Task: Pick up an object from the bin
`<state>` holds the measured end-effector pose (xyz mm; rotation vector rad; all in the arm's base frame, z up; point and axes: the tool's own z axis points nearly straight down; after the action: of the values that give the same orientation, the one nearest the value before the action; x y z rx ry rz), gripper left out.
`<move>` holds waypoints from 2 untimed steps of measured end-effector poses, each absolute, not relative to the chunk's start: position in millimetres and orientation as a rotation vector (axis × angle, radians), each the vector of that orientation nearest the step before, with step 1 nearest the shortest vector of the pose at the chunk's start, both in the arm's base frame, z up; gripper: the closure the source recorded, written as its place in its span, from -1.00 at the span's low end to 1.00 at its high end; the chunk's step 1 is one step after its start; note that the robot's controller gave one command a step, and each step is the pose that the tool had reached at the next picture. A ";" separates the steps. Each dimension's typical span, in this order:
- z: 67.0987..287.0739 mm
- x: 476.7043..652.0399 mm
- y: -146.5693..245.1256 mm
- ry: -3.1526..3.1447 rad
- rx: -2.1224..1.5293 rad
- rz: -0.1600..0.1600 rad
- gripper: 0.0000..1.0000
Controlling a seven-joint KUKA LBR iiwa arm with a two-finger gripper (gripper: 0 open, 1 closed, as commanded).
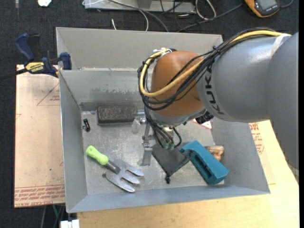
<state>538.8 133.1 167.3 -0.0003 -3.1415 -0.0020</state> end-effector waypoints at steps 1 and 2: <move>103.8 528.4 179.1 -3.142 -0.122 -0.005 -1.00; 112.0 516.9 205.4 -3.126 -0.322 -0.002 -1.00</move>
Offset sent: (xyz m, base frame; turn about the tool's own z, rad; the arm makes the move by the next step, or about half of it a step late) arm -0.0265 0.0847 -0.0170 0.2766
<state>516.9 205.4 112.0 -0.3220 -3.1265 -0.0020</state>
